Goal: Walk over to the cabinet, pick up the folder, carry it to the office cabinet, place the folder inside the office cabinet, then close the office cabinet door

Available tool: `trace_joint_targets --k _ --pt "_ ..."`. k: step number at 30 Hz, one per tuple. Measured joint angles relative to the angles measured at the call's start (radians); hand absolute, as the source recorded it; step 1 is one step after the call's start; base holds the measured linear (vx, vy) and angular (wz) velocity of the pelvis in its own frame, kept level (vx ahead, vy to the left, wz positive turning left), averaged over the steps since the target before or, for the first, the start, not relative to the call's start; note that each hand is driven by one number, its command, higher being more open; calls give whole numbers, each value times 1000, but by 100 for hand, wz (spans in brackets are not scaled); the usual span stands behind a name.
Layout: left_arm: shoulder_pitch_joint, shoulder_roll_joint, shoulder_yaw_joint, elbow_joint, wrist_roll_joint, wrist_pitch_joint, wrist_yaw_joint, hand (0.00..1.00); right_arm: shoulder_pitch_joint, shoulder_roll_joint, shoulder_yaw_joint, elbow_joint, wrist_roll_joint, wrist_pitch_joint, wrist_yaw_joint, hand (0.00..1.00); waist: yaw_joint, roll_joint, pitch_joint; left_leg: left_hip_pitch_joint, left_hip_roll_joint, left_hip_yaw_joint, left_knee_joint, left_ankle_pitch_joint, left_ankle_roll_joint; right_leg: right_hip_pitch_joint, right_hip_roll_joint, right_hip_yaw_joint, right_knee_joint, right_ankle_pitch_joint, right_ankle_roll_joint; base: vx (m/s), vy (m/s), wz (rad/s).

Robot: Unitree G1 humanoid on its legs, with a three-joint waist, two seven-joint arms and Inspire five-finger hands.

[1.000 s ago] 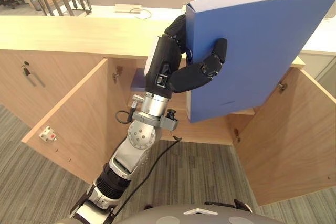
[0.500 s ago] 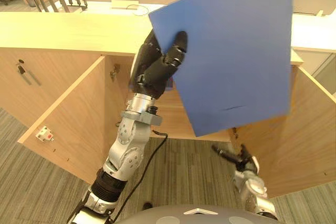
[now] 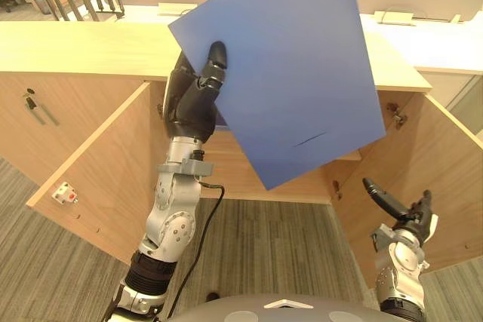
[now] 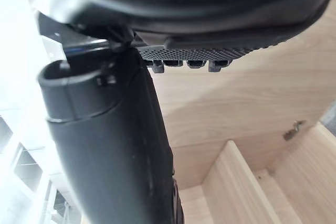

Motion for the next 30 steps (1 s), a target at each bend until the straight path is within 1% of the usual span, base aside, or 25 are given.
trace_joint_targets --k 1,5,8,11,12,14,15,17,20,21,26,30 --pt "5 -4 14 0 1 0 1 0 0 0 -15 -25 -25 7 -11 100 2 1 0 -1 0 -1 0 0 0 0 0 -1 -1 0 0 0 0 0" --pt "15 -6 74 0 2 0 2 0 -27 0 -55 -108 -25 9 -29 100 3 1 0 -1 -1 -1 1 0 1 1 0 -2 -2 0 0 0 0 0" --pt "18 -6 96 0 2 0 5 0 -58 -1 -75 -163 -17 7 -27 100 4 1 0 -1 -1 -2 3 1 1 1 0 -2 -2 0 0 0 0 0" --pt "18 -6 115 0 1 0 4 0 -91 -4 -75 -235 43 -35 8 100 5 1 0 -1 -2 -2 4 0 1 1 1 -2 -2 0 0 0 0 0" --pt "18 -6 122 0 0 0 3 0 -114 -12 -70 -271 106 -65 45 100 5 1 0 -1 -2 -2 4 0 1 1 1 -2 -2 0 0 0 0 0" --pt "18 -6 122 0 0 0 0 0 -128 -27 -53 -301 144 -86 64 100 7 1 0 -1 -2 -2 4 -2 0 1 1 -2 -3 0 0 0 0 0" --pt "18 -5 123 0 -1 0 -6 0 -139 -49 -32 -327 185 -102 105 100 7 2 0 -1 -2 -2 4 -4 -3 1 1 -2 -3 0 0 0 0 0" --pt "18 -4 123 0 -4 0 -13 0 -155 -62 -18 -344 201 -107 132 100 6 2 0 -1 -2 -1 4 -4 -2 1 1 -2 -3 0 0 0 0 0" --pt "18 -4 121 0 -31 0 -40 0 -189 -109 34 -374 256 -118 213 100 7 2 1 0 -4 -2 4 -4 -1 3 3 -3 -2 1 1 0 0 0" --pt "18 -4 121 0 -33 0 -42 0 -196 -117 44 -378 261 -118 225 100 7 2 1 0 -4 -2 4 -4 -1 3 3 -3 -2 1 1 0 0 0" --pt "18 -2 118 0 -34 0 -73 0 -258 -198 128 -387 293 -117 339 100 11 3 1 0 -4 -6 4 -3 0 6 4 -7 -2 3 5 0 0 0" --pt "17 -1 115 0 -33 0 -94 0 -301 -231 175 -387 299 -115 403 100 14 4 2 0 -5 -11 4 -3 1 9 4 -13 -2 2 4 0 0 4"
